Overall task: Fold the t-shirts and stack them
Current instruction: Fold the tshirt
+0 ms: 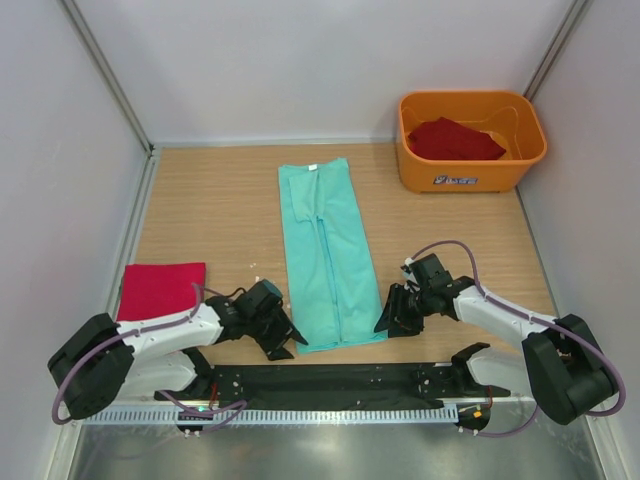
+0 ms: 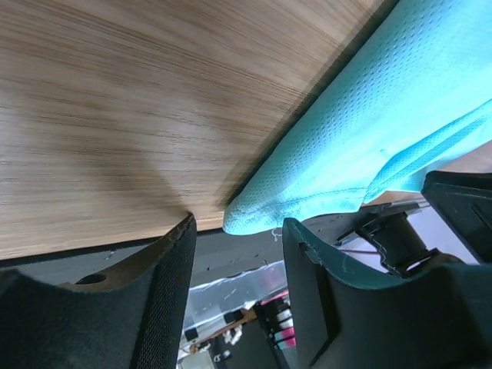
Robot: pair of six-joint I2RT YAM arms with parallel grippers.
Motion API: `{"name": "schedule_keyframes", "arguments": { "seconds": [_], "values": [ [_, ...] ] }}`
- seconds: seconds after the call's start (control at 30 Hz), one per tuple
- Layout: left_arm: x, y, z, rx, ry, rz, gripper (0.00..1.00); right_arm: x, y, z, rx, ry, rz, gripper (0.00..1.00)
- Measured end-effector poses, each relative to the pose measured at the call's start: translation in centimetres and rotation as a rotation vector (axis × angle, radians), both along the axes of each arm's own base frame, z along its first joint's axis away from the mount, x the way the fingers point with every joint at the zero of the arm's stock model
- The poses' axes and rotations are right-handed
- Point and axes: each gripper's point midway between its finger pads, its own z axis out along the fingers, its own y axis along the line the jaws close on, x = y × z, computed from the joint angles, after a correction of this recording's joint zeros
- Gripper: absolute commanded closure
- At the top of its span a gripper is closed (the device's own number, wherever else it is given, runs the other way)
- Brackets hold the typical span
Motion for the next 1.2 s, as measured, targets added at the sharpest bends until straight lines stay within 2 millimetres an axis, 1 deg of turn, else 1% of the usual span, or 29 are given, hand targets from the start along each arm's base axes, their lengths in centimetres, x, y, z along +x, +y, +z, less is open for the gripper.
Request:
{"name": "schedule_keyframes", "arguments": {
  "seconds": [0.17,0.3,0.37,0.43,0.57,0.6,0.63,0.67,0.7,0.73,0.77,0.8,0.97,1.07,1.17,1.2],
  "values": [
    [0.1,0.2,-0.5,0.017,-0.002,0.005,0.54,0.0,0.0,0.0,0.000,-0.001,0.002,0.53],
    [0.5,-0.8,-0.6,0.005,0.007,-0.011,0.58,0.0,0.1,0.0,0.006,-0.003,0.003,0.53],
    [0.7,-1.3,-0.7,0.000,0.016,-0.020,0.62,-0.1,0.2,-0.1,0.014,-0.003,0.006,0.54],
    [0.7,-1.4,-0.7,-0.003,0.015,-0.027,0.66,-0.1,0.4,-0.1,0.026,0.002,0.010,0.53],
    [0.7,-1.4,-0.7,-0.005,0.010,-0.031,0.69,-0.1,0.7,0.0,0.046,0.005,0.018,0.55],
    [0.7,-1.4,-0.7,-0.005,0.008,-0.031,0.70,-0.1,0.7,0.0,0.049,0.004,0.019,0.59],
    [0.6,-1.3,-0.7,-0.005,0.007,-0.033,0.76,-0.1,0.7,-0.1,0.050,0.003,0.021,0.62],
    [0.6,-1.2,-0.8,-0.002,0.005,-0.034,0.80,-0.1,0.7,-0.2,0.050,0.004,0.020,0.74],
    [0.6,-1.2,-0.8,0.000,0.004,-0.035,0.84,-0.2,0.7,-0.3,0.046,0.003,0.023,0.84],
    [0.6,-1.1,-0.9,0.002,0.003,-0.036,0.92,-0.2,0.6,-0.5,0.040,0.008,0.021,0.96],
    [0.6,-1.1,-0.9,0.004,-0.001,-0.038,0.96,-0.3,0.4,-0.8,0.031,0.012,0.020,0.98],
    [0.6,-1.1,-0.9,0.005,-0.004,-0.042,1.00,-0.5,0.3,-0.9,0.028,0.022,0.018,0.98],
    [0.7,-1.1,-0.8,0.011,-0.022,-0.070,1.00,-0.7,0.4,-0.9,0.028,0.025,0.024,0.98],
    [1.1,-0.7,-0.6,0.047,-0.043,-0.087,1.00,-1.2,0.3,-0.5,0.027,0.018,0.035,0.99],
    [1.9,0.0,-0.1,0.122,-0.076,-0.110,1.00,-1.1,0.5,0.3,0.037,0.004,0.038,0.99],
    [2.5,0.0,0.4,0.142,-0.089,-0.119,1.00,-0.8,0.7,0.8,0.039,0.000,0.038,0.99]
  ]
}}
